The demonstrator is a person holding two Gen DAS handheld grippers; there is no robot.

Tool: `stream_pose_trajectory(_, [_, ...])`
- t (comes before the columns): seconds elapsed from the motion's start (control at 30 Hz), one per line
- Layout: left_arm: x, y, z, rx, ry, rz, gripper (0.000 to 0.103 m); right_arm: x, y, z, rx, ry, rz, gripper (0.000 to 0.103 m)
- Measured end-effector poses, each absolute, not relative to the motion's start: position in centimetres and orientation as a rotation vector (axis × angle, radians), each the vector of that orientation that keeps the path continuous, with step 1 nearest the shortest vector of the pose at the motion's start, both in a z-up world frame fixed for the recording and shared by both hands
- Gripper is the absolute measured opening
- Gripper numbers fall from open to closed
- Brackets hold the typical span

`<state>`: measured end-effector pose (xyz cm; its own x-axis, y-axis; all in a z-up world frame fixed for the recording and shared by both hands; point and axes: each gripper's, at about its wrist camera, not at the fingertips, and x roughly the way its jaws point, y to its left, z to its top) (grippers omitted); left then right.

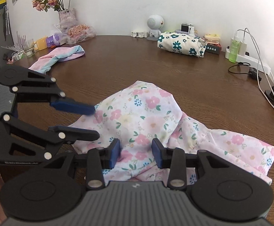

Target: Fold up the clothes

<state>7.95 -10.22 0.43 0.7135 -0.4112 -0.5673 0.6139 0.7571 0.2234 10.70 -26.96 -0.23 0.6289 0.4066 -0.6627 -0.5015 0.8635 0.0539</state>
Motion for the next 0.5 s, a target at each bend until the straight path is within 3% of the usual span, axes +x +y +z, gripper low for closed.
stream_pose_trajectory(0.2, [10.5,-5.8,0.9,0.09,0.671,-0.532,0.051,10.4,-28.0,-0.7,-0.076,0.721,0.515,0.037])
stream_pose_trajectory(0.5, [11.5,-5.2,0.3,-0.013,0.738,-0.551,0.051,10.2,-29.2,0.0,0.015,0.682,0.497,0.04])
